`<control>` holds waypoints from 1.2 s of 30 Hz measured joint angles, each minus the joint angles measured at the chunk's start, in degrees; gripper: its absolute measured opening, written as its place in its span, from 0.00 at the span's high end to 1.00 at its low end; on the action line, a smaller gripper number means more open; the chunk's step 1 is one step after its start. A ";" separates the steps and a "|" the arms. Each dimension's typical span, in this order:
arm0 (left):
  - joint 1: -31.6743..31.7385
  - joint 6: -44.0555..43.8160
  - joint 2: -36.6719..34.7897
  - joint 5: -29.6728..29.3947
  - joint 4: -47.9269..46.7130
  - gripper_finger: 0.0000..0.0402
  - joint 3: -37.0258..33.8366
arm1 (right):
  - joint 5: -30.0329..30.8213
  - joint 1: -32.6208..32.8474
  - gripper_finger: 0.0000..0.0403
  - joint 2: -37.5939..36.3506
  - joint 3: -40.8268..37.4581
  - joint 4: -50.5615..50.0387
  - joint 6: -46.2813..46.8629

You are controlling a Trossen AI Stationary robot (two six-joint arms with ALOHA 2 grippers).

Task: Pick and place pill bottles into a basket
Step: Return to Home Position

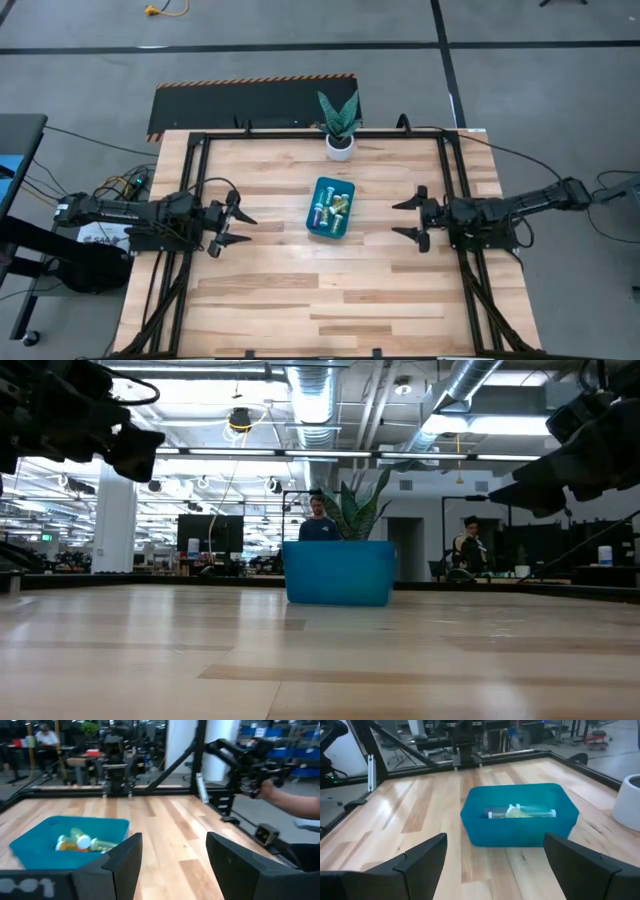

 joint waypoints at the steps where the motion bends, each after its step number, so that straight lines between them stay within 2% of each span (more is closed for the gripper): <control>1: 0.09 -0.04 0.02 -0.82 -0.57 0.47 0.00 | 0.02 0.16 0.19 -0.02 0.00 -0.06 0.04; 9: 1.29 -0.91 0.04 -2.13 -9.85 0.47 -0.02 | -0.32 0.29 0.19 0.48 -0.04 -2.82 1.14; 29: 1.29 -0.41 0.04 -2.43 -9.29 0.47 -0.02 | -0.42 0.29 0.19 0.48 -0.13 -2.82 1.12; 36: 1.28 -0.88 0.05 -2.49 -13.40 0.47 -0.01 | -0.44 0.29 0.19 0.48 -0.15 -2.84 1.12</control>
